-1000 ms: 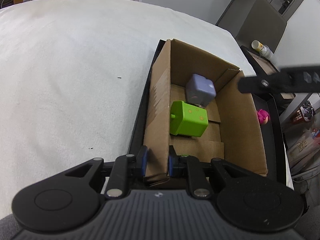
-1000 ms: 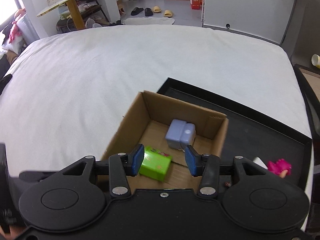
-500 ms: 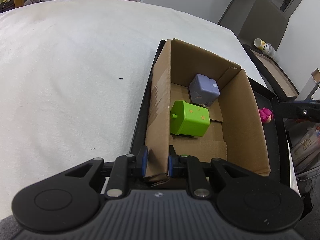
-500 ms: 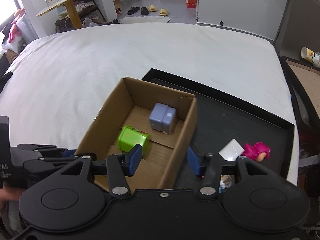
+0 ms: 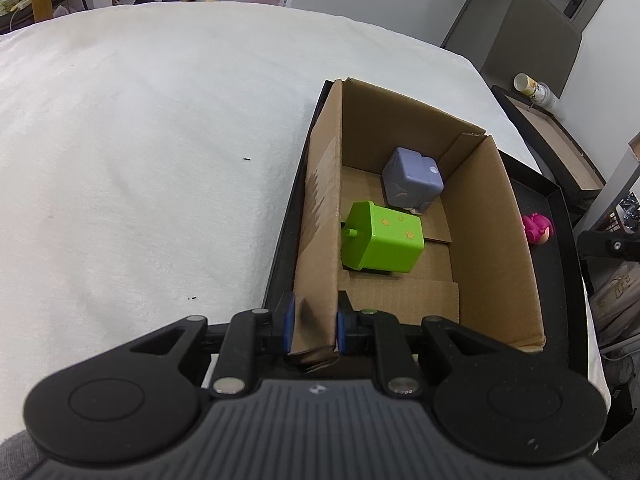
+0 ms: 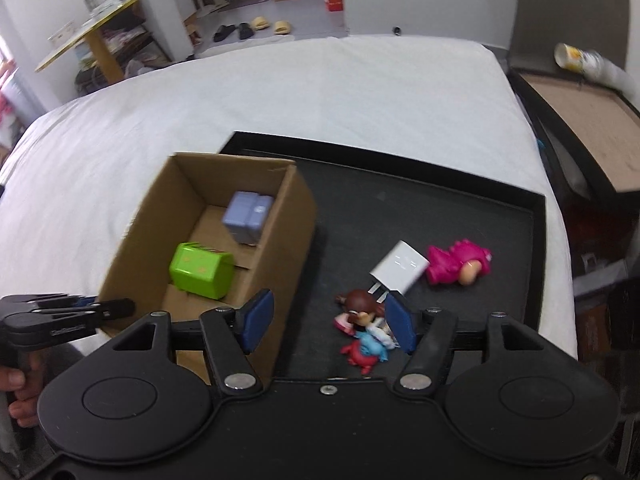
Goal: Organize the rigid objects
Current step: 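Move the right tool back over the tray toward the blue-red figure, then grasp the blue-red figure with the mug using the right tool, then carry the blue-red figure into the box and open the right tool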
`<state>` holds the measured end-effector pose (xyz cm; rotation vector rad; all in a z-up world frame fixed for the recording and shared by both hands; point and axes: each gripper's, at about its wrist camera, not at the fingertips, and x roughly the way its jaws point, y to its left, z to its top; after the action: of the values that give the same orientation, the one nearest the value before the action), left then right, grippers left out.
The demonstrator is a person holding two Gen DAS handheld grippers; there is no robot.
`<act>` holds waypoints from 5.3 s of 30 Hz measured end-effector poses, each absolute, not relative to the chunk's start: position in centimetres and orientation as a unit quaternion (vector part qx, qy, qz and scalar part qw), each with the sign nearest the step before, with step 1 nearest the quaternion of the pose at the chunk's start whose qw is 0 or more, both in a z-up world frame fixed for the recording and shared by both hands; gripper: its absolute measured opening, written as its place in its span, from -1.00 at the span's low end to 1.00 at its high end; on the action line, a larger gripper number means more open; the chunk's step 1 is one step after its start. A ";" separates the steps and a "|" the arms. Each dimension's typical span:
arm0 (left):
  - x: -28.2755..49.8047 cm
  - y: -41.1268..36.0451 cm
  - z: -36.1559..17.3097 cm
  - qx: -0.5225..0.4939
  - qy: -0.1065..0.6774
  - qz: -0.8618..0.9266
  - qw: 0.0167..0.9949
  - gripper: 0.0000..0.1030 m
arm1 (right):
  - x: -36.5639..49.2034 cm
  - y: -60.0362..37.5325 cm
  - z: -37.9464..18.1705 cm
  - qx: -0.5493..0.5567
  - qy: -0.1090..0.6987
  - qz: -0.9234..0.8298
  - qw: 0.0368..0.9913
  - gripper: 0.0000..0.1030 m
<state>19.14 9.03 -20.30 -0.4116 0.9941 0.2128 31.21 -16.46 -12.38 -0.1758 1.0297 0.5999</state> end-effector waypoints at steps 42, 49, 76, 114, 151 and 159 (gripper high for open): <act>19.7 8.7 -20.5 -0.189 0.479 0.113 0.850 -0.66 | 34.5 -21.5 -22.4 -0.003 0.584 0.169 0.794 -0.37; 19.3 9.0 -20.4 -0.191 0.476 0.108 0.852 -0.66 | 33.9 -21.9 -22.0 -0.015 0.579 0.152 0.801 -0.27; 19.2 9.3 -20.2 -0.197 0.473 0.099 0.853 -0.66 | 32.2 -19.0 -21.8 -0.093 0.569 0.154 0.802 -0.25; 18.6 9.8 -20.3 -0.208 0.462 0.084 0.858 -0.66 | 30.4 -11.4 -9.6 -0.127 0.456 0.247 0.846 -0.25; 18.6 9.9 -20.5 -0.216 0.459 0.075 0.859 -0.66 | 29.3 0.4 -13.0 -0.141 0.485 0.285 0.815 -0.06; 18.6 9.9 -20.5 -0.216 0.459 0.075 0.859 -0.66 | 29.8 -1.4 -11.3 -0.125 0.474 0.284 0.824 0.00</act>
<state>18.61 9.91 -20.51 -0.4545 0.9630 0.1582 29.81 -1.37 -11.34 -0.2655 1.0081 0.6034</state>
